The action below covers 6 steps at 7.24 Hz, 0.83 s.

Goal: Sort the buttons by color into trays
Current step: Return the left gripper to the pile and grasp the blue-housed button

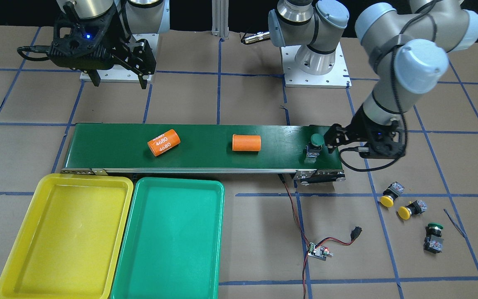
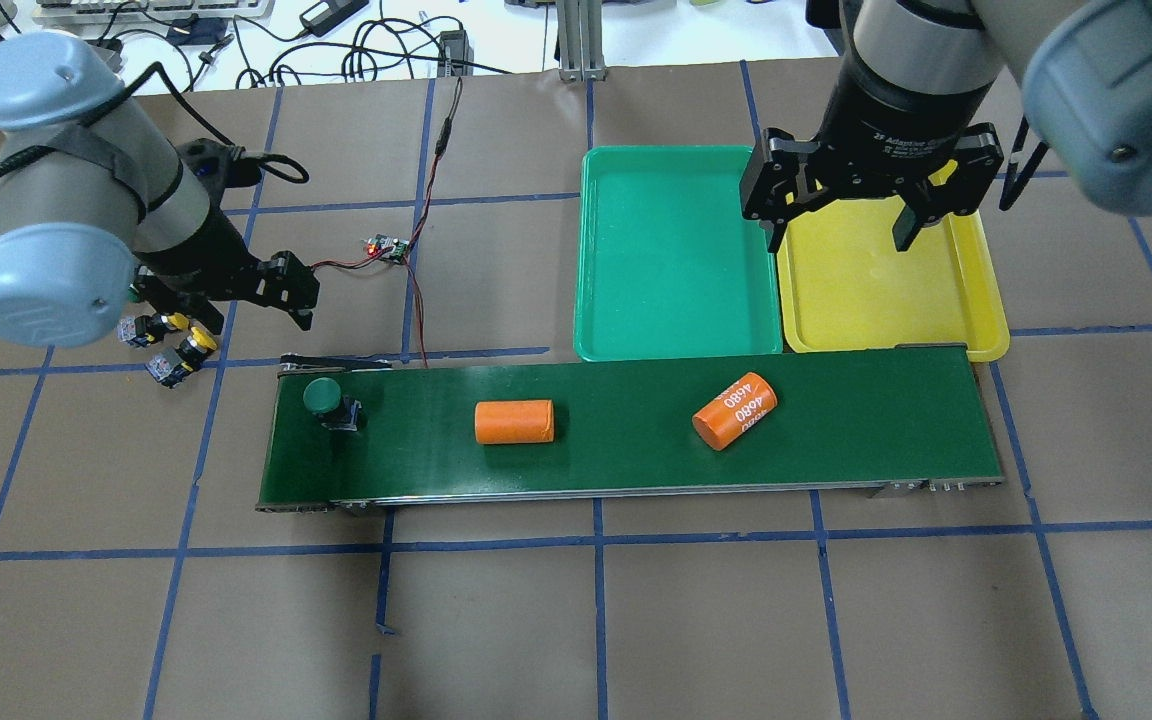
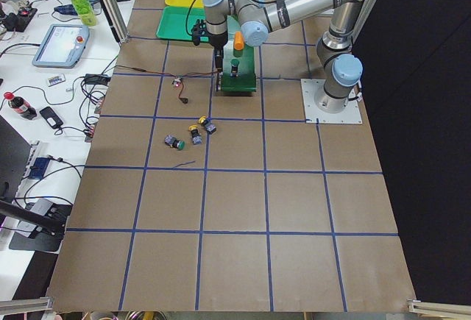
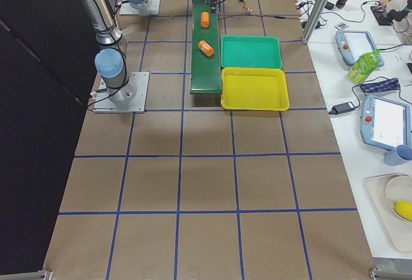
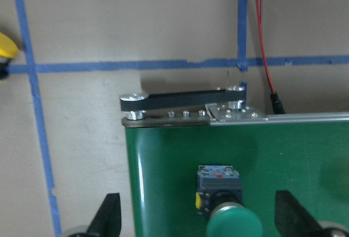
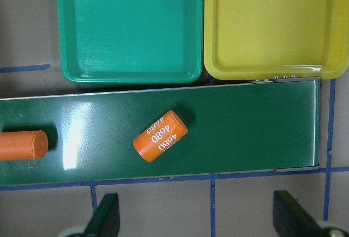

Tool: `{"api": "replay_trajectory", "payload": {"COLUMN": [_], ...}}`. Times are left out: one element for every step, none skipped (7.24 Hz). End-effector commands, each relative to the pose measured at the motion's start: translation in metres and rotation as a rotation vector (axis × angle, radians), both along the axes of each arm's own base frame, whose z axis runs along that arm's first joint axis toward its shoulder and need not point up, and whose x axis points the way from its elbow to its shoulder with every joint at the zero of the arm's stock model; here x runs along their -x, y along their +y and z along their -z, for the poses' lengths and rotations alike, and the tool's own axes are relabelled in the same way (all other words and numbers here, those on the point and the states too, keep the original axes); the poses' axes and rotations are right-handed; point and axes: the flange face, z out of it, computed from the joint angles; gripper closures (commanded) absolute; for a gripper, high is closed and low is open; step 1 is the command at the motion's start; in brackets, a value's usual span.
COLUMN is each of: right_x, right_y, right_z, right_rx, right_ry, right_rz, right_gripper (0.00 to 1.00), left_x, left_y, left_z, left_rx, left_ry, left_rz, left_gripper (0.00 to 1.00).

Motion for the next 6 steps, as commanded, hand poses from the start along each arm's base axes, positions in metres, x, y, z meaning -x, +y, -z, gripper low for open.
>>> {"api": "replay_trajectory", "payload": {"right_x": [0.0,0.0,0.0,-0.001,0.0,-0.001], "right_y": [0.0,0.0,0.0,0.0,0.0,0.0], "right_z": [0.0,0.0,0.0,0.0,0.0,0.0], "right_rx": [0.0,-0.001,0.0,0.0,-0.001,-0.002], "right_ry": [0.0,0.002,0.0,0.0,0.002,0.0], "right_rz": [0.0,0.0,0.0,-0.002,0.0,0.0], "right_gripper": [0.0,0.0,0.0,0.0,0.0,0.0], "left_x": [-0.086,-0.128,-0.166,-0.192,-0.211,-0.229], "left_y": [-0.034,-0.056,-0.075,-0.103,-0.132,-0.152], "left_z": [-0.008,0.013,0.041,0.062,0.067,0.086], "left_rx": [0.031,0.068,0.087,0.116,0.136,0.125], "left_ry": [0.002,-0.021,-0.027,-0.045,-0.062,-0.065], "left_rz": [0.041,0.126,0.124,0.151,0.222,0.308], "left_gripper": [0.0,0.0,0.0,0.0,0.0,0.0]}}
